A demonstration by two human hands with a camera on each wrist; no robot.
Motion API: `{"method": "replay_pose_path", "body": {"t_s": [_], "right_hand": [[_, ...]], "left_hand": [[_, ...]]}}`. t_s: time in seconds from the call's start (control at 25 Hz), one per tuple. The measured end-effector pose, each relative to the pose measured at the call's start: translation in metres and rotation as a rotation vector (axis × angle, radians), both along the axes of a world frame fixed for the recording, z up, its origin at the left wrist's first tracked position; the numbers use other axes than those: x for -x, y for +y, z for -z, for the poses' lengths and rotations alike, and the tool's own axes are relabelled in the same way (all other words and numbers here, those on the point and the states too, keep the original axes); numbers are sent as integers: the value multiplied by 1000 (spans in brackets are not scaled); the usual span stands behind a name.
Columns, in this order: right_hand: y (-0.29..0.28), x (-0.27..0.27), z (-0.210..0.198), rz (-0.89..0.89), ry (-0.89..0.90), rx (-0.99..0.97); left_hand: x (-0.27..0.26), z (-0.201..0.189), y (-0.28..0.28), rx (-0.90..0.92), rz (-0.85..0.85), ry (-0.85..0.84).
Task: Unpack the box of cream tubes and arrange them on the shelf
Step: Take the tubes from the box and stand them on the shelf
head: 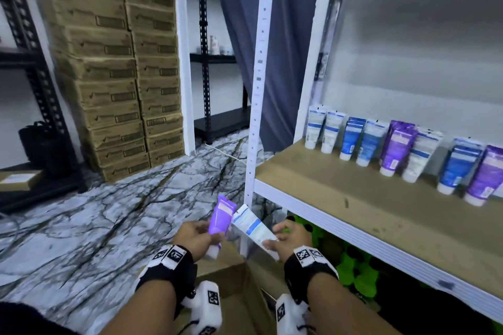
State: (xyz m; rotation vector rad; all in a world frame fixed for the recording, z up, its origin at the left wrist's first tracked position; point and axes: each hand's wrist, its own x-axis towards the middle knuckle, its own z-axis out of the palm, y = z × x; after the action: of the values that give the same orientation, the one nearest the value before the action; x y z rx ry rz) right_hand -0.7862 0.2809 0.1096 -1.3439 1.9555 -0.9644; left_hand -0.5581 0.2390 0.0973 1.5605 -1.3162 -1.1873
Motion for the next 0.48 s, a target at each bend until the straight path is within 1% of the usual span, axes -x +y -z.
{"method": "replay_pose_path", "body": {"t_s": [0.12, 0.24, 0.32, 0.48], "right_hand": [[10, 10, -18, -15, -118, 98], [16, 22, -37, -18, -141, 213], [17, 28, -50, -21, -169, 276], [24, 48, -80, 3, -135, 389]], "left_hand": [[17, -25, 6, 138, -27, 177], [35, -55, 9, 267, 23, 276], [46, -75, 9, 339, 66, 306], [78, -117, 8, 463, 138, 340]]}}
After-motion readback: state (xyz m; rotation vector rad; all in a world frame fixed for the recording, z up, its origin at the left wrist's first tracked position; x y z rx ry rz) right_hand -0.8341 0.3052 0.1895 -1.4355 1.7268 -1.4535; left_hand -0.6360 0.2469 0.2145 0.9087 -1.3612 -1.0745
